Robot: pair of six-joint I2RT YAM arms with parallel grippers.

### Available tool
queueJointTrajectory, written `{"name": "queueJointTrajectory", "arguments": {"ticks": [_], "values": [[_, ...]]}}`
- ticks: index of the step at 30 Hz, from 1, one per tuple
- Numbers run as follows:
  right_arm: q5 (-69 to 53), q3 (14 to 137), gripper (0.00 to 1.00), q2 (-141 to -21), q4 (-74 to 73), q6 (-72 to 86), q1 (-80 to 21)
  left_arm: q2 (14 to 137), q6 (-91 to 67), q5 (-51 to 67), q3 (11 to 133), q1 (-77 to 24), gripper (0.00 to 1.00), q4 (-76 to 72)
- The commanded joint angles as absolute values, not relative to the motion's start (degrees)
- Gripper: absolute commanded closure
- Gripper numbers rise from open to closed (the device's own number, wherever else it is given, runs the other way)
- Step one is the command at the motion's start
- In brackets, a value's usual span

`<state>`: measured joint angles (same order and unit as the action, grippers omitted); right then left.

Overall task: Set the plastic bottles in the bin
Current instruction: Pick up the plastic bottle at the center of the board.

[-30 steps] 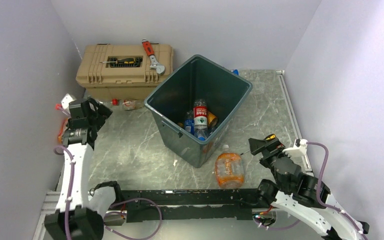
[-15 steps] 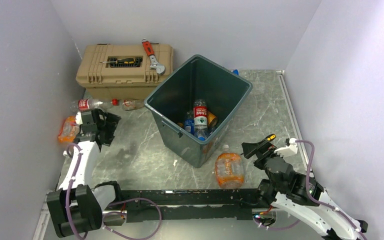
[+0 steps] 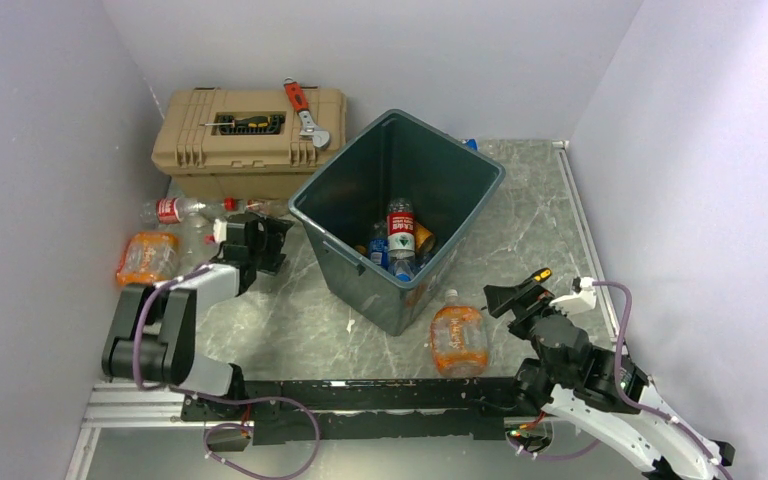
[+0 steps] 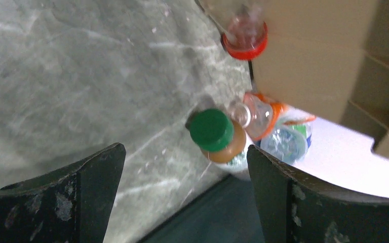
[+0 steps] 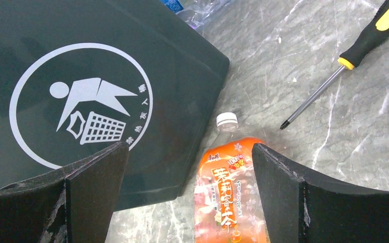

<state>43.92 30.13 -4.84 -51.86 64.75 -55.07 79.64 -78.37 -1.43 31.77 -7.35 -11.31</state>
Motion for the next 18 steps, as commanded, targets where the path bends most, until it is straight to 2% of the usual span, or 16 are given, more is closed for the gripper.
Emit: {"name": "queueJointTrajectory", "arguments": {"ticks": [1,6,18], "values": [[44.6,31.0,0.04,-3.5,-51.4,65.4,-55.3,86.8,-84.5,-4.7,35.1,-7.6,0.05,-21.0],[45.4,31.1,0.04,-3.6,-51.5,65.4,-55.3,93.0,-87.4,-5.8,36.0,-9.5,0.06,-26.2],[45.9,31.4,0.04,-3.8,-52.2,65.9,-55.4,101.1,-94.3,-8.4,40.2,-15.3,0.09,-24.3]]}}
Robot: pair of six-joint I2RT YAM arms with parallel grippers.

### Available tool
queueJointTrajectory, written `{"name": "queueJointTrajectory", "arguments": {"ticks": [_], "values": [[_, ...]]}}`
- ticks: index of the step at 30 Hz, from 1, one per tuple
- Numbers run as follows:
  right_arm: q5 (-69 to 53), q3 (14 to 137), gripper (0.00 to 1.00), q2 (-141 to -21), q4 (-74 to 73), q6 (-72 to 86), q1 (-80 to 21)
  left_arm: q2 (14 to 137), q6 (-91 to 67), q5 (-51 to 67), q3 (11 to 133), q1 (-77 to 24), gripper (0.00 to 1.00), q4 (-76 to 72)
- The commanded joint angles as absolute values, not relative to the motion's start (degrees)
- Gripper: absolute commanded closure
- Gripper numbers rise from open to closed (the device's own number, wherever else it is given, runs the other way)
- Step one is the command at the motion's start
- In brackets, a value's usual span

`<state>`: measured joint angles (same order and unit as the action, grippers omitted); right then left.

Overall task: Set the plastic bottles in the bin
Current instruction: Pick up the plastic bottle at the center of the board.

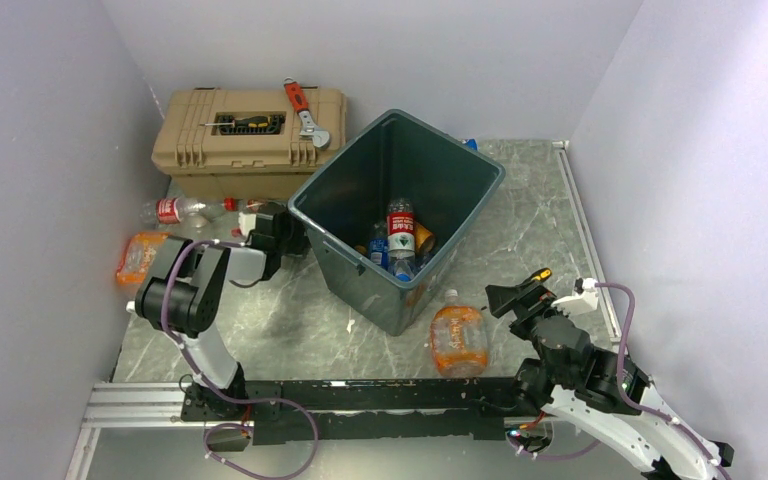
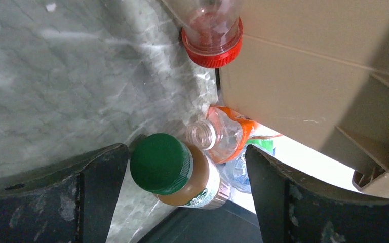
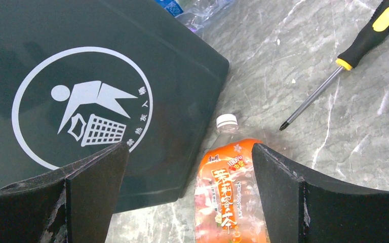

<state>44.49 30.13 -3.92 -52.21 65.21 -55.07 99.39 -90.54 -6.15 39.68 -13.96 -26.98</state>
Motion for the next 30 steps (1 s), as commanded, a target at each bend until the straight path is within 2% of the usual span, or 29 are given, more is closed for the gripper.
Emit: {"name": "queueJointTrajectory", "arguments": {"ticks": [1,7,21,27,30], "values": [[46.0,31.3,0.04,-3.7,-52.1,65.8,-55.3,101.3,-95.4,-8.6,40.3,-15.5,0.1,-23.1],[45.9,31.2,0.04,-3.8,-52.2,65.9,-55.3,102.1,-99.2,-9.1,41.3,-16.6,0.15,-18.6],[46.1,31.3,0.04,-3.7,-52.2,65.8,-55.3,104.6,-100.2,-10.6,40.1,-17.1,0.33,-22.1],[46.1,31.3,0.04,-3.6,-52.3,66.0,-55.4,103.1,-99.1,-12.2,37.7,-17.1,0.57,-23.3],[46.0,31.5,0.04,-3.4,-52.5,66.1,-55.3,100.4,-97.9,-14.0,35.8,-17.0,0.75,-24.2]]}}
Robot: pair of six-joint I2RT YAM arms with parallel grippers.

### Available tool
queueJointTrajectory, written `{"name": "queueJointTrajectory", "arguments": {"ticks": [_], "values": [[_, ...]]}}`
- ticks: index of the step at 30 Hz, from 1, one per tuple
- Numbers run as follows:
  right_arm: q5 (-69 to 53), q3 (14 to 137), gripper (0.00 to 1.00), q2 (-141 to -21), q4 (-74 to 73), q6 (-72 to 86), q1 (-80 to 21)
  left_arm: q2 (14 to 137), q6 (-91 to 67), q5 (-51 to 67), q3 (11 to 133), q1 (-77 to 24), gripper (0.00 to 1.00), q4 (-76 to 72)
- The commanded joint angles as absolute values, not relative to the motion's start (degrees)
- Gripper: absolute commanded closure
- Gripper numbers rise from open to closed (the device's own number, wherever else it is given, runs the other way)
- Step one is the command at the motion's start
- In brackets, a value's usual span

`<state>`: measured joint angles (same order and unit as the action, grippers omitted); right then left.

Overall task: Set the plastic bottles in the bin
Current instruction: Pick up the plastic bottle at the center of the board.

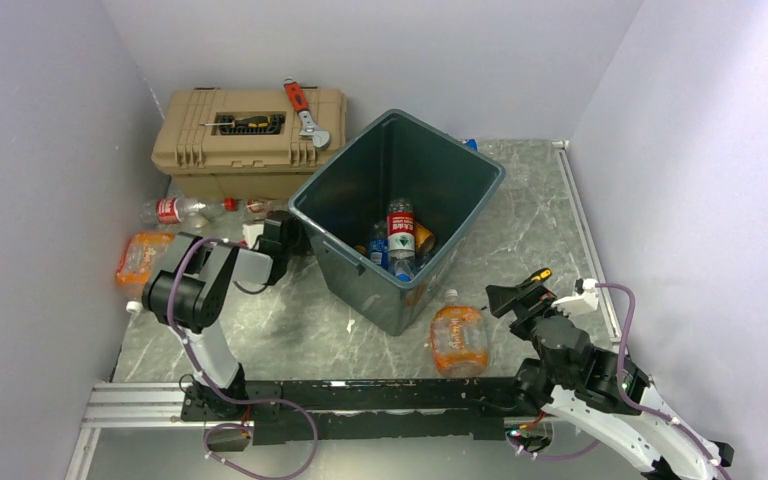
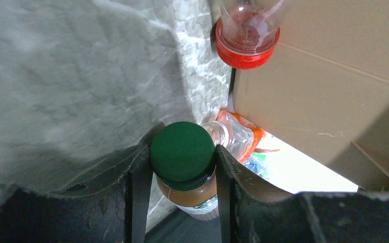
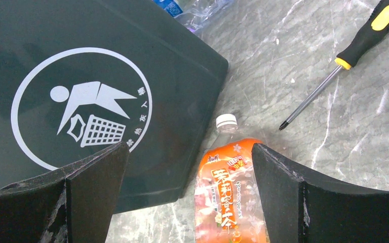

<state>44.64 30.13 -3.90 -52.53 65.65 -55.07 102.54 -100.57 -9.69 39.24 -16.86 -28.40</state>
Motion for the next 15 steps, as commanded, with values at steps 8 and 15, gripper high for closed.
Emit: {"name": "queueJointTrajectory", "arguments": {"ticks": [8,15], "values": [[46.9,30.8,0.04,-1.7,-52.2,66.4,-55.3,75.8,-83.1,-27.2,35.0,-15.9,1.0,-8.4],[48.1,30.5,0.04,-0.4,-51.0,64.8,-55.3,52.1,-62.8,-41.0,46.4,-15.2,1.0,9.7]]}}
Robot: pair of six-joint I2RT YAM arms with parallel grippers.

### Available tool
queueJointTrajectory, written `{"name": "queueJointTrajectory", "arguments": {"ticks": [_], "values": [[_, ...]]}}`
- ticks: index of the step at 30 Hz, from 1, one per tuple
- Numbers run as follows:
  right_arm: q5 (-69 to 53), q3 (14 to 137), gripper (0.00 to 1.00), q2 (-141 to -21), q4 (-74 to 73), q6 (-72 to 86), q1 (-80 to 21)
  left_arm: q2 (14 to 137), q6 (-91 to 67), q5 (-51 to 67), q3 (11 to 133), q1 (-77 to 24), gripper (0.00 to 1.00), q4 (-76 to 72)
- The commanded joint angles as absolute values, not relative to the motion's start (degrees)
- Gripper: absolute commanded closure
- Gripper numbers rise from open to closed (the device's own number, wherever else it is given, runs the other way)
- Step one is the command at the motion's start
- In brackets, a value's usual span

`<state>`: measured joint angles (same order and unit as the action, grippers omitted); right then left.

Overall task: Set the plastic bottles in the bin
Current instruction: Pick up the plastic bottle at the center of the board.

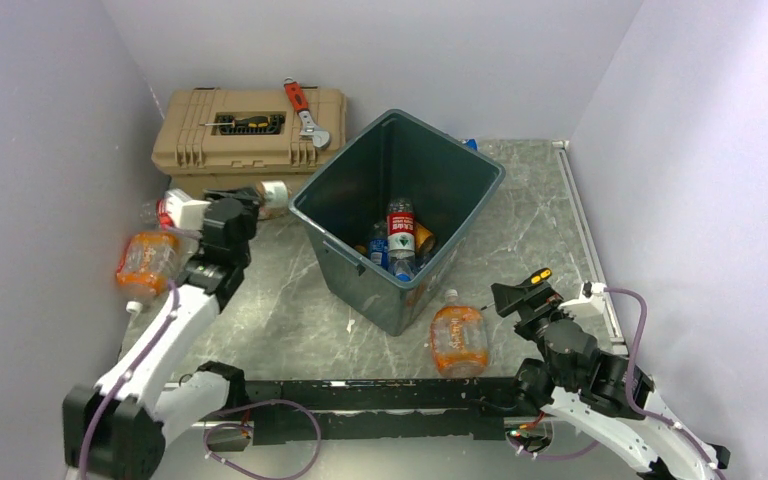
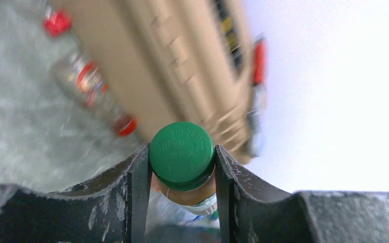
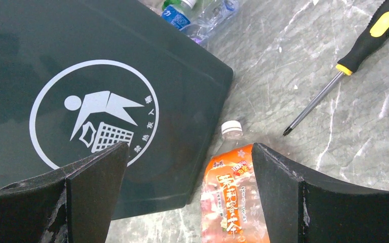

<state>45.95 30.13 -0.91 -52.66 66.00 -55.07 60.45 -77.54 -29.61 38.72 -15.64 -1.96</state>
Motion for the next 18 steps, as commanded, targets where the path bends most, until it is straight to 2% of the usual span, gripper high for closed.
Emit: {"name": "queueJointTrajectory", "arguments": {"ticks": [1,5,10,13,18], "values": [[48.0,30.6,0.04,-0.4,-50.9,64.7,-55.3,49.6,-60.8,-42.1,47.8,-15.2,1.0,11.4],[47.3,31.5,0.04,-0.4,-49.5,62.4,-55.3,41.7,-53.3,-45.8,52.7,-15.2,1.0,15.0],[48.2,38.2,0.04,-3.1,-47.5,55.7,-55.3,36.8,-44.1,-43.7,59.5,-15.2,1.0,12.9],[45.6,41.9,0.05,-5.7,-41.9,46.9,-55.3,36.3,-42.1,-37.7,63.4,-15.2,1.0,10.5],[33.3,50.7,0.06,-14.9,-31.7,31.4,-55.3,38.4,-41.0,-23.6,69.4,-15.2,1.0,4.6]]}}
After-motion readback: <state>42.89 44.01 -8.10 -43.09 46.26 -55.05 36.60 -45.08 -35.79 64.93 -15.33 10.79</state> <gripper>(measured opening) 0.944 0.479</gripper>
